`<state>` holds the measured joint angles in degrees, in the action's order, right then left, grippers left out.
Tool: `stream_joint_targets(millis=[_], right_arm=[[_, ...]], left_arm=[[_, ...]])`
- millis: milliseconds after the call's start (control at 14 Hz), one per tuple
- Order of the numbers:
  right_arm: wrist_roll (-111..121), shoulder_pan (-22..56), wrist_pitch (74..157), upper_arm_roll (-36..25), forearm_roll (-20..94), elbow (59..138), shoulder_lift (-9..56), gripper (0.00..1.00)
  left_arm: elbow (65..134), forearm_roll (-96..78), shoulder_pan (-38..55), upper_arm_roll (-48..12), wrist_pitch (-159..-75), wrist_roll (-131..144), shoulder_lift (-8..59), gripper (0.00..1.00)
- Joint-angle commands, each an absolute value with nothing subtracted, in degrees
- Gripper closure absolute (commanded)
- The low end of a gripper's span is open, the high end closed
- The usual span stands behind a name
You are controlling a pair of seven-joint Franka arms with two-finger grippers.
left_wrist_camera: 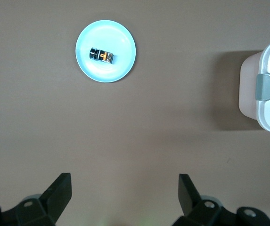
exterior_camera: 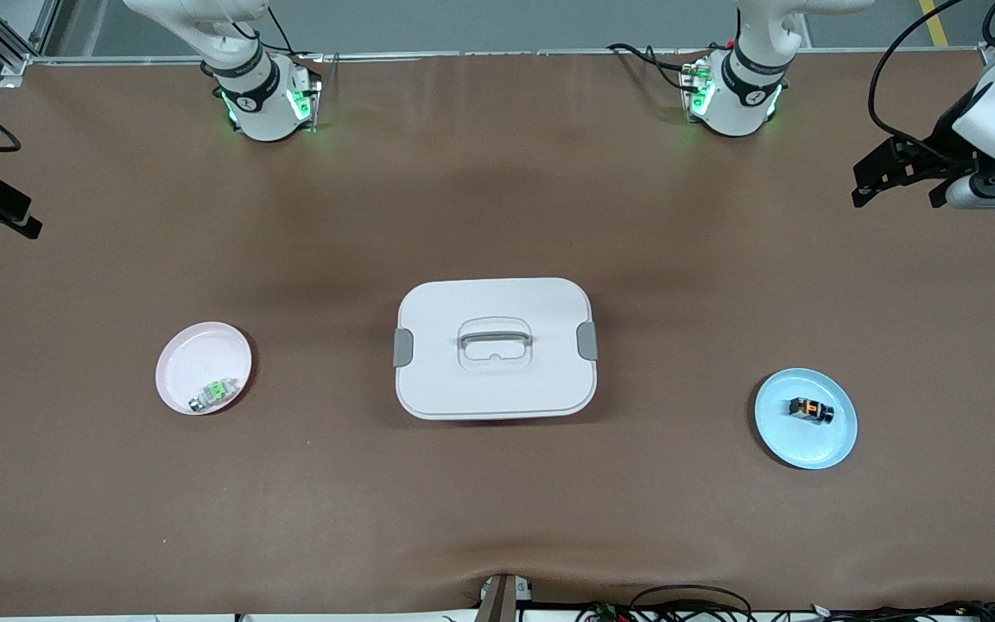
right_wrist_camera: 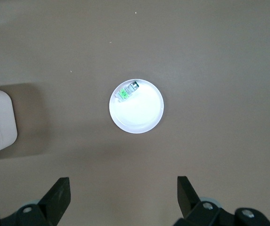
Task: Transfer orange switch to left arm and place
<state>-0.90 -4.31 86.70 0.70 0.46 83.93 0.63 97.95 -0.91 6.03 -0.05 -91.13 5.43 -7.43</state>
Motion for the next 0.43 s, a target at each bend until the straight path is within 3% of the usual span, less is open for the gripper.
stream_joint_targets(millis=[0, 358], right_arm=[[-1.2, -4.4, 86.1, 1.1, 1.2, 82.7, 0.3, 0.0], [-0.6, -4.4, 86.1, 1.1, 1.0, 82.6, 0.3, 0.0]], left_arm=[[98.4, -0.9, 5.8, -0.2, -91.4, 5.2, -8.1, 0.0], [98.4, -0.9, 5.8, -0.2, -91.4, 5.2, -8.1, 0.0]])
